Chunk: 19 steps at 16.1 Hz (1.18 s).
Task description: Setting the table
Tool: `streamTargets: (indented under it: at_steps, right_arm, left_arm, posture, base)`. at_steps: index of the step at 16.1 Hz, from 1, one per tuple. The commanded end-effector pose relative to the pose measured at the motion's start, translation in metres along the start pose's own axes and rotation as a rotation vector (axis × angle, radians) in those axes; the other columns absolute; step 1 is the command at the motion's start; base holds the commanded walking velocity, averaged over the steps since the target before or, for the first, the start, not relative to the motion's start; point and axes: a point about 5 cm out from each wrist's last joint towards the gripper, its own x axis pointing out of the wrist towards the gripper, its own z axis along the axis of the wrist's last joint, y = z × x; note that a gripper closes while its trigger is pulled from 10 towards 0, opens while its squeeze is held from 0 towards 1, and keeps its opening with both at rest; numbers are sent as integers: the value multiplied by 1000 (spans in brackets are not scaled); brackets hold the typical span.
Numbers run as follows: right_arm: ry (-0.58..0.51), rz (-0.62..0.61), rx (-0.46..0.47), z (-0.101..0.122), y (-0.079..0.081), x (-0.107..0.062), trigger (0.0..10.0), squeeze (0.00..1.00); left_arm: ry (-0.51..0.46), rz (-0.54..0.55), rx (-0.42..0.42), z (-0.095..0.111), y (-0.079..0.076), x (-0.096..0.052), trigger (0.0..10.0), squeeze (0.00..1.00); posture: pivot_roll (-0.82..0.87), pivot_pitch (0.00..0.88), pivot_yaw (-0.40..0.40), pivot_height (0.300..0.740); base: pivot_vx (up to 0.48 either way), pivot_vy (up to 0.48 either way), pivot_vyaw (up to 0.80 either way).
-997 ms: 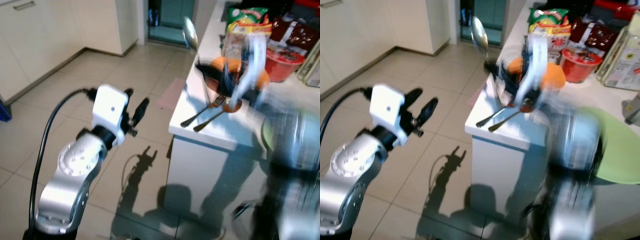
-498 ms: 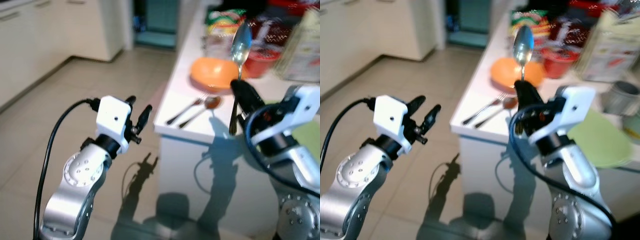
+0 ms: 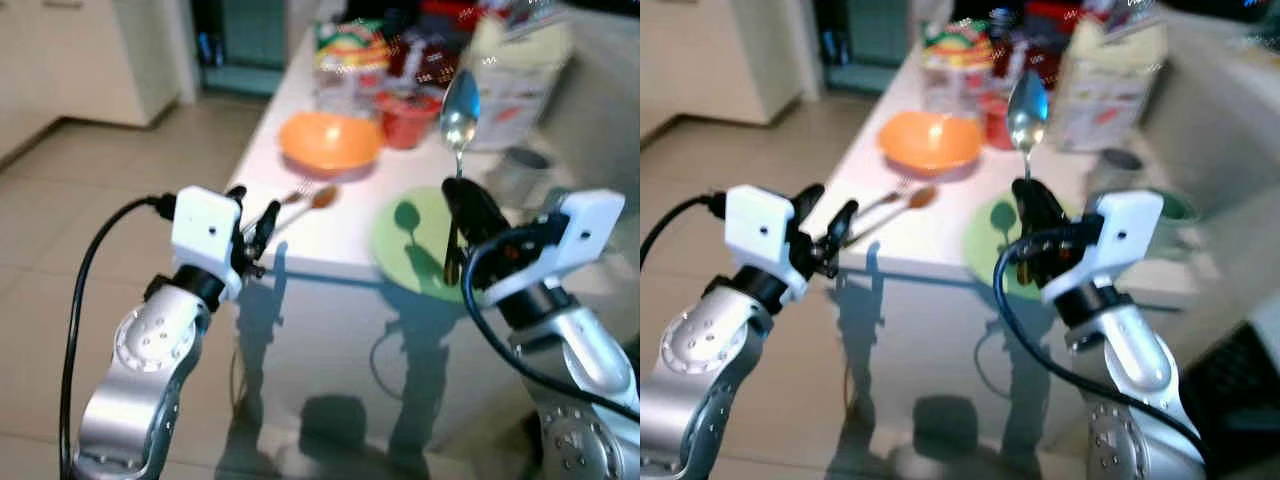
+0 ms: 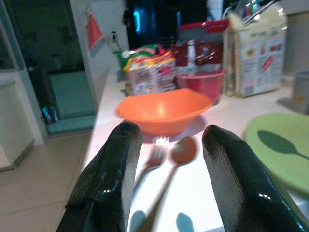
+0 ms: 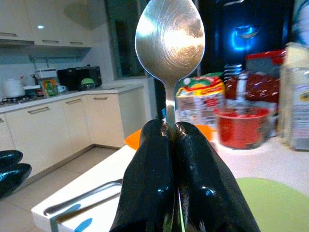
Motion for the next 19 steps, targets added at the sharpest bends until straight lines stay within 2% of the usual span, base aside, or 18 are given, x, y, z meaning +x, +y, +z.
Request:
streamTargets:
  at_steps: [1,6,9,11,14,19]
  right_arm:
    - [-17,0,-22,3,-1,-4,10000,0]
    - [-7,-6,-24,-1,-2,-2,10000,0]
    - [23,-74,-19,-5,-16,-1,10000,0]
    - [41,-161,-40,-7,-32,8,10000,0]
    - [41,-198,-34,-7,-38,11,10000,0]
    - [135,-219,-108,-15,-46,12,10000,0]
  left_arm:
    - [-14,1,2,3,-3,1,10000,0]
    - [-47,0,5,12,-3,7,10000,0]
    - [-44,38,11,10,-8,13,10000,0]
    - [-44,47,28,11,-13,19,10000,0]
    - [-44,52,45,11,-14,20,10000,0]
    - [-44,54,47,10,-15,27,10000,0]
  posture:
    - [-46,0,-29,740]
    - [-58,0,-27,740]
    - [-65,0,-28,740]
    - [-64,0,-34,740]
    - [-55,0,-34,740]
    - [-71,0,-25,740]
  base:
    - [0,-472,-688]
    - [0,-478,-524]
    - [0,-475,0]
    - [0,-480,0]
    - [0,-472,0]
    - [0,-478,0]
